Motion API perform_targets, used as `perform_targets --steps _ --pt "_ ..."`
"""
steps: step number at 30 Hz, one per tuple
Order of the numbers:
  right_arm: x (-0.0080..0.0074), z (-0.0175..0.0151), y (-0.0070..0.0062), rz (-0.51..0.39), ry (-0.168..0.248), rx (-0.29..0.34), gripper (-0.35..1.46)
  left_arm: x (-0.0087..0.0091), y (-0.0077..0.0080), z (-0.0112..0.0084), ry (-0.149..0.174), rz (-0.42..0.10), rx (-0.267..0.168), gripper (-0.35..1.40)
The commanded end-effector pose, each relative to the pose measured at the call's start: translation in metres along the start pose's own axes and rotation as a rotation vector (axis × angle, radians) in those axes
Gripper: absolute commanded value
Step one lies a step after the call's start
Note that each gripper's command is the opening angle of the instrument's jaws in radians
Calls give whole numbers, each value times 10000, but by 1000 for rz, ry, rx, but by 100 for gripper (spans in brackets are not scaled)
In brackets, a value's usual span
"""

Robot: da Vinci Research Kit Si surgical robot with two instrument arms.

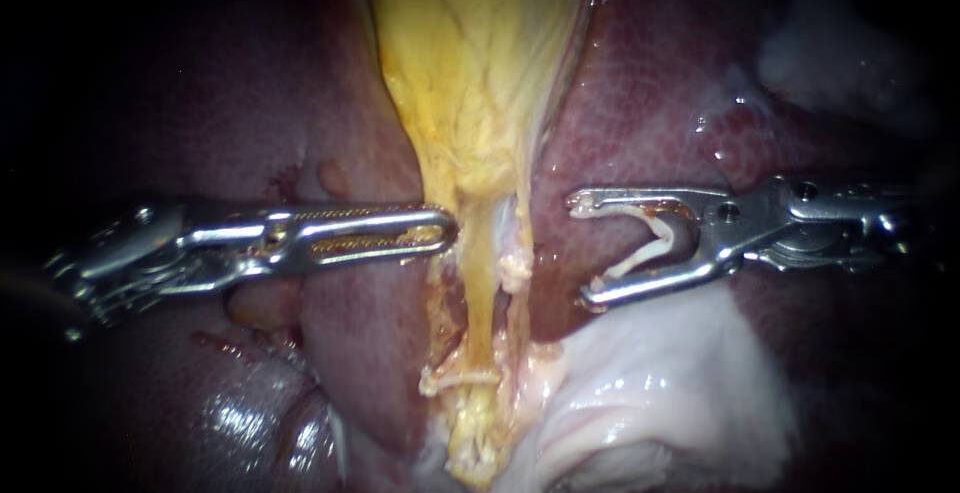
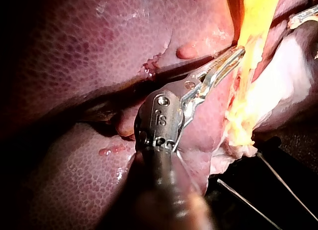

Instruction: Clipping second clip left tube

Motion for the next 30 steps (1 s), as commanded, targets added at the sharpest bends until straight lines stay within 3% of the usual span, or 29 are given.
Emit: perform_targets --steps 1,3,7,11,15,18,22,26,30 --pt "-1 0 0 0 0 0 60 -5 0 -6 3 -3 6 -35" --pt "-2 1 -1 -2 0 -3 60 -22 -2 -26 4 -10 -3 -35" --pt "-13 8 -6 -11 0 15 60 -57 -1 -72 -45 -38 -16 -35" --pt "-33 32 -10 -31 6 36 60 -71 4 -102 -72 -39 -28 -35" --pt "-68 71 -10 -2 20 65 60 -67 6 -106 -75 -39 -33 -35" --pt "-105 105 -7 25 -11 83 60 -65 5 -104 -76 -38 -35 -35" --pt "-138 129 5 43 -32 80 60 -65 4 -105 -76 -39 -35 -35" --pt "-155 133 22 62 -39 73 60 -65 1 -105 -77 -39 -37 -35" --pt "-159 134 32 62 -41 62 60 -65 0 -106 -77 -39 -38 -35"
